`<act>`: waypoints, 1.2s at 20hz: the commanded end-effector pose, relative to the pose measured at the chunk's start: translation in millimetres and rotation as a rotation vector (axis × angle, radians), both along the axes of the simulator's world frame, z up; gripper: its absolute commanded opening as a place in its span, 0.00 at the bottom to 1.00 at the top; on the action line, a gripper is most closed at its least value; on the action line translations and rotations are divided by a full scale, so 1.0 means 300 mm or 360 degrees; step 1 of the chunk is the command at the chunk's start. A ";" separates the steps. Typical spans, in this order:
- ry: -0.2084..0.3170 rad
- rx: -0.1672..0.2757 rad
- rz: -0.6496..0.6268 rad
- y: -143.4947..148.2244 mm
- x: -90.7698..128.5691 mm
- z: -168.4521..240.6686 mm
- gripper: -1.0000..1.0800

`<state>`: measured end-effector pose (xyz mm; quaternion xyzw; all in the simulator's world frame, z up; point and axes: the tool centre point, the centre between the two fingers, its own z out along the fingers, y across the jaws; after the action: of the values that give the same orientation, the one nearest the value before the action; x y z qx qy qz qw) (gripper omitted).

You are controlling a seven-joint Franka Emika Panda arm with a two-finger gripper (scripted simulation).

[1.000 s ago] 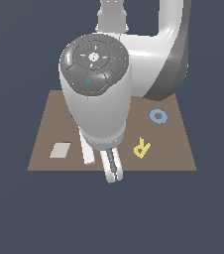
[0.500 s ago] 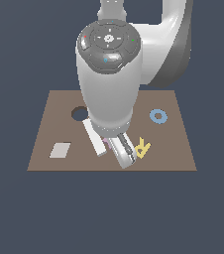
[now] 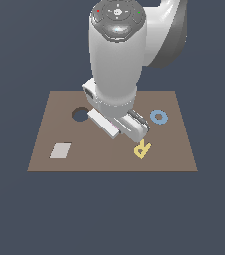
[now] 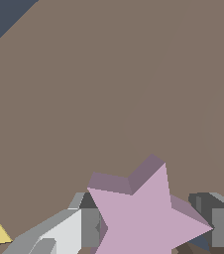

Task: Insert a designated object into the corresponding slot on a board.

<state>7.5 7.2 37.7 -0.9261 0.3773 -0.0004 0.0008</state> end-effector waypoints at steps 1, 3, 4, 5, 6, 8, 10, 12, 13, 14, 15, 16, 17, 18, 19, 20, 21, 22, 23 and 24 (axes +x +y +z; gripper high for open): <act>-0.0001 0.0000 0.0132 -0.001 -0.041 0.003 0.00; -0.0002 0.0000 0.0219 -0.004 -0.069 0.004 0.00; -0.0002 0.0000 0.0259 -0.007 -0.082 0.005 0.00; -0.0002 0.0000 0.0297 -0.009 -0.093 0.005 0.00; -0.0002 0.0000 0.0332 -0.011 -0.104 0.006 0.00; -0.0002 0.0000 0.0394 -0.017 -0.123 0.007 0.00; -0.0002 0.0000 0.0446 -0.022 -0.139 0.007 0.00; -0.0002 0.0000 0.0490 -0.027 -0.152 0.008 0.00; -0.0002 0.0000 0.0508 -0.029 -0.157 0.008 0.00; -0.0002 0.0000 0.0523 -0.031 -0.161 0.008 0.00; -0.0002 0.0000 0.0537 -0.033 -0.165 0.008 0.00; -0.0002 0.0000 0.0548 -0.035 -0.168 0.009 0.00; -0.0002 0.0000 0.0557 -0.036 -0.171 0.009 0.00; -0.0002 0.0000 0.0564 -0.038 -0.173 0.009 0.00; -0.0002 0.0000 0.0568 -0.039 -0.174 0.009 0.00; -0.0002 0.0000 0.0571 -0.039 -0.175 0.009 0.00; -0.0002 0.0000 0.0572 -0.040 -0.175 0.009 0.00; -0.0002 0.0000 0.0565 -0.039 -0.174 0.008 0.00; -0.0002 0.0000 0.0565 -0.040 -0.174 0.007 0.00; -0.0001 0.0000 0.0566 -0.039 -0.174 0.003 0.00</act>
<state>-44.6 -4.7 39.6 -0.9782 0.2078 -0.0007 0.0010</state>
